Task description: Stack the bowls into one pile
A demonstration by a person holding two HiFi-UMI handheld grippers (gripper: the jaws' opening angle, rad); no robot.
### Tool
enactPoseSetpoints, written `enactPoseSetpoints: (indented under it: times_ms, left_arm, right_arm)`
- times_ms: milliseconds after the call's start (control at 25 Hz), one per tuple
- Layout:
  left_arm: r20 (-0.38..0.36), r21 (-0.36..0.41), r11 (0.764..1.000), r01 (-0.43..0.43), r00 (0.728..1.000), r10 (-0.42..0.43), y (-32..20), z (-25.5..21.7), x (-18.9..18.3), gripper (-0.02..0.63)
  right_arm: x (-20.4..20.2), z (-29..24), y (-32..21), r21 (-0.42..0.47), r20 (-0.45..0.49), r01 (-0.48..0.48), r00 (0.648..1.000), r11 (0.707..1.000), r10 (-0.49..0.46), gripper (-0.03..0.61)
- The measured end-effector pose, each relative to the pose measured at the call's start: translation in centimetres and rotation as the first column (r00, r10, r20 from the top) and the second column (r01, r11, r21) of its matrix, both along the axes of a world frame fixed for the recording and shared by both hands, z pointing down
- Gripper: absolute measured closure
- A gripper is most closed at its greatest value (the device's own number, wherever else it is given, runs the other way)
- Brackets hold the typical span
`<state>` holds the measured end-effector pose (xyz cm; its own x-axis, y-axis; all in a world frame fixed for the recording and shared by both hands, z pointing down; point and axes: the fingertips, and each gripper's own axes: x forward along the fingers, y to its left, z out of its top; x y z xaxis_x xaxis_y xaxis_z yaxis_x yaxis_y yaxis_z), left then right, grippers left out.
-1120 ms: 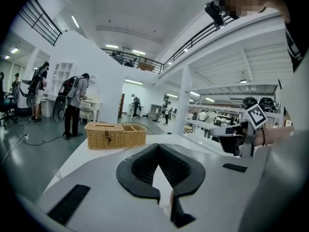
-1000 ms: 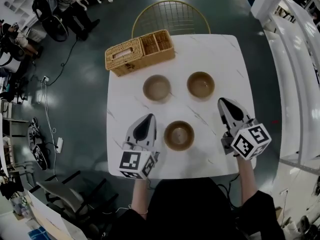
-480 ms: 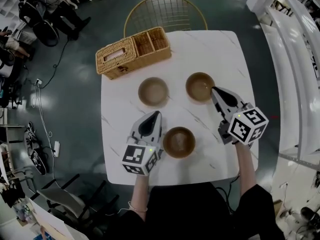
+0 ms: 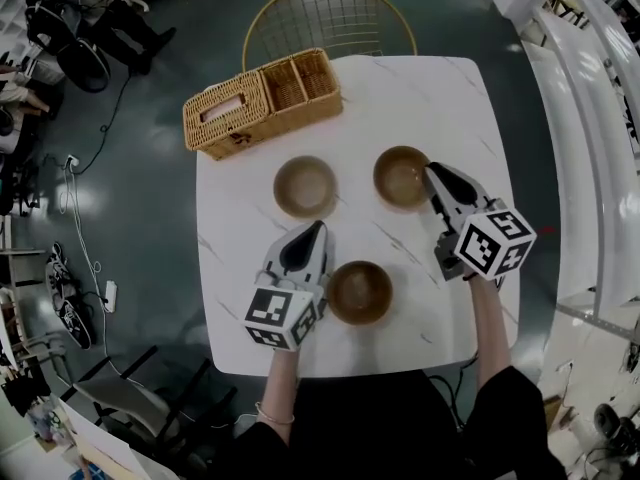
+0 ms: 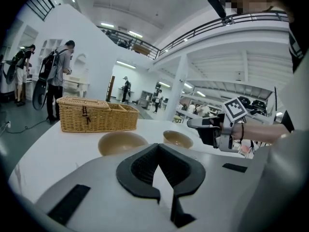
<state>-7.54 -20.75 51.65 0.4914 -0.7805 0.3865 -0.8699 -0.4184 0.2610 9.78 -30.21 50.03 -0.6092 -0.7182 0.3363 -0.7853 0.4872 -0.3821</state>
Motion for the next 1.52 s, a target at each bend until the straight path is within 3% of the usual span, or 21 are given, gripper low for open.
enactPoseSetpoints:
  times_ms: [160, 240, 280, 600, 960, 1040, 1320, 1520]
  left_arm:
    - [-0.005, -0.008, 1.000, -0.009, 1.000, 0.009, -0.3, 0.4, 0.3, 0.600]
    - [-0.006, -0.015, 1.000, -0.010, 1.000, 0.010, -0.3, 0.6, 0.3, 0.600]
    - [-0.006, -0.017, 1.000, -0.010, 1.000, 0.010, -0.3, 0.6, 0.3, 0.600]
    - [-0.008, -0.035, 0.999, -0.007, 1.000, 0.007, -0.4, 1.1, 0.3, 0.600]
    - [-0.005, -0.044, 0.999, -0.003, 1.000, 0.002, -0.3, 1.3, 0.2, 0.600]
    - [-0.007, -0.045, 0.999, 0.001, 1.000, -0.001, -0.3, 1.3, 0.2, 0.600]
    - [-0.009, -0.041, 0.999, 0.021, 1.000, -0.022, -0.1, 1.2, -0.5, 0.600]
    - [-0.010, -0.036, 0.998, 0.045, 0.999, -0.045, 0.5, 0.9, -1.3, 0.600]
  right_arm:
    - [0.8, 1.5, -1.0, -0.038, -0.032, -0.055, 0.998, 0.998, 0.054, 0.551]
    - [0.9, 2.3, -1.3, -0.057, -0.042, -0.066, 0.997, 0.996, 0.064, 0.471]
    - [0.9, 2.7, -1.4, -0.067, -0.046, -0.071, 0.997, 0.995, 0.068, 0.462]
    - [2.0, 5.4, -2.2, -0.146, -0.076, -0.154, 0.987, 0.977, 0.144, 0.437]
    - [1.8, 7.3, -2.1, -0.249, -0.065, -0.169, 0.985, 0.954, 0.157, 0.441]
    - [1.9, 7.7, -2.0, -0.266, -0.080, -0.173, 0.984, 0.948, 0.157, 0.470]
    - [1.8, 7.6, -2.1, -0.272, -0.080, -0.175, 0.984, 0.946, 0.159, 0.541]
    - [1.5, 7.1, -1.7, -0.281, -0.054, -0.180, 0.984, 0.943, 0.172, 0.546]
